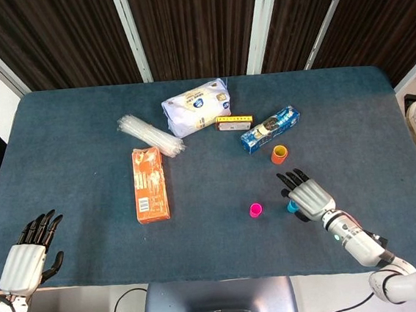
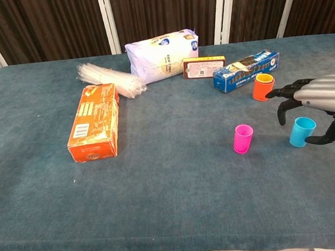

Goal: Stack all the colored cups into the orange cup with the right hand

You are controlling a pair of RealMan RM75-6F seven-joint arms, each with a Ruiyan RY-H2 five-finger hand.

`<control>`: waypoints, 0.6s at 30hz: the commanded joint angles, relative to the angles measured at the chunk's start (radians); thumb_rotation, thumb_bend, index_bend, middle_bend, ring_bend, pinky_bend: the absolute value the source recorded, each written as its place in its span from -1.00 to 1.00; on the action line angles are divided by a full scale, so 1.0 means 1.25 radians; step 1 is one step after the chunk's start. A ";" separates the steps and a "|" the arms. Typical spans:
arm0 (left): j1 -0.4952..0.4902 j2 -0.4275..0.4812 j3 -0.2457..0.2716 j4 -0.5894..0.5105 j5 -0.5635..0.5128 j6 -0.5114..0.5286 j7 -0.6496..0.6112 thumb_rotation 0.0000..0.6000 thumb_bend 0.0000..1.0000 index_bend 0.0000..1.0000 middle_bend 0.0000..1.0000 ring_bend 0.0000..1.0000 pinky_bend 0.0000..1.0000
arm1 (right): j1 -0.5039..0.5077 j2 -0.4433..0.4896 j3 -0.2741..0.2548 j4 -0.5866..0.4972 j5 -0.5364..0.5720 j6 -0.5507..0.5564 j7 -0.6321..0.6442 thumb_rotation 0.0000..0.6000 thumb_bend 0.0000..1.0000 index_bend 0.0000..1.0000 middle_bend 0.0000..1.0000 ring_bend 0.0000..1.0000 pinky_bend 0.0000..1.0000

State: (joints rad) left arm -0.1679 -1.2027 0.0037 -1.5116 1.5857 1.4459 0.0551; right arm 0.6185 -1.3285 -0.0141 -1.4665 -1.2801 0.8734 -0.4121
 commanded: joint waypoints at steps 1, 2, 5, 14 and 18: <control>0.001 0.000 0.000 0.000 -0.001 0.000 0.001 1.00 -0.10 -1.00 -1.00 -1.00 -0.74 | 0.001 -0.004 0.001 0.004 0.000 0.000 -0.003 1.00 -0.11 0.05 -1.00 -1.00 -1.00; 0.000 0.001 0.001 0.000 -0.001 -0.001 0.000 1.00 -0.10 -1.00 -1.00 -1.00 -0.74 | 0.001 -0.005 0.003 0.005 0.000 0.002 -0.005 1.00 -0.11 0.08 -1.00 -1.00 -1.00; 0.000 0.001 0.001 0.000 0.000 -0.001 0.001 1.00 -0.10 -1.00 -1.00 -1.00 -0.75 | 0.000 -0.008 0.005 0.005 0.002 0.004 -0.010 1.00 -0.09 0.19 -0.97 -1.00 -1.00; 0.001 0.001 0.001 0.001 0.003 0.003 -0.003 1.00 -0.11 -1.00 -1.00 -1.00 -0.75 | -0.007 0.002 0.018 -0.010 0.006 0.028 -0.007 1.00 -0.07 0.25 -0.94 -1.00 -1.00; 0.002 0.001 0.001 0.001 0.003 0.003 -0.003 1.00 -0.11 -1.00 -1.00 -1.00 -0.75 | -0.007 0.008 0.025 -0.017 0.008 0.034 0.000 1.00 -0.07 0.25 -0.93 -1.00 -1.00</control>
State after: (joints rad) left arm -0.1656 -1.2011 0.0055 -1.5106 1.5897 1.4498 0.0515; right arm 0.6097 -1.3202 0.0147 -1.4850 -1.2710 0.9132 -0.4144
